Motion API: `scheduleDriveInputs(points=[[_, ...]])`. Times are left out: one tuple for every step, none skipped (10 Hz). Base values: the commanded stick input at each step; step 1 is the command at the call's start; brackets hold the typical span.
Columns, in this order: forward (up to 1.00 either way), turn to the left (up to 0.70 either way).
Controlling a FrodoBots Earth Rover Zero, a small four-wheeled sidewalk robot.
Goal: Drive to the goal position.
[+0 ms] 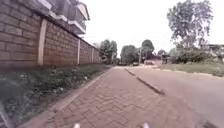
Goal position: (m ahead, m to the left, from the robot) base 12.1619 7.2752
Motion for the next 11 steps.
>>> scheduleDriveInputs(points=[[0.00,0.00],[0.00,0.00],[0.00,0.00],[0.00,0.00],[0.00,0.00],[0.00,0.00],[0.19,0.00],[0.44,0.00],[0.50,0.00],[0.50,0.00],[0.50,0.00]])
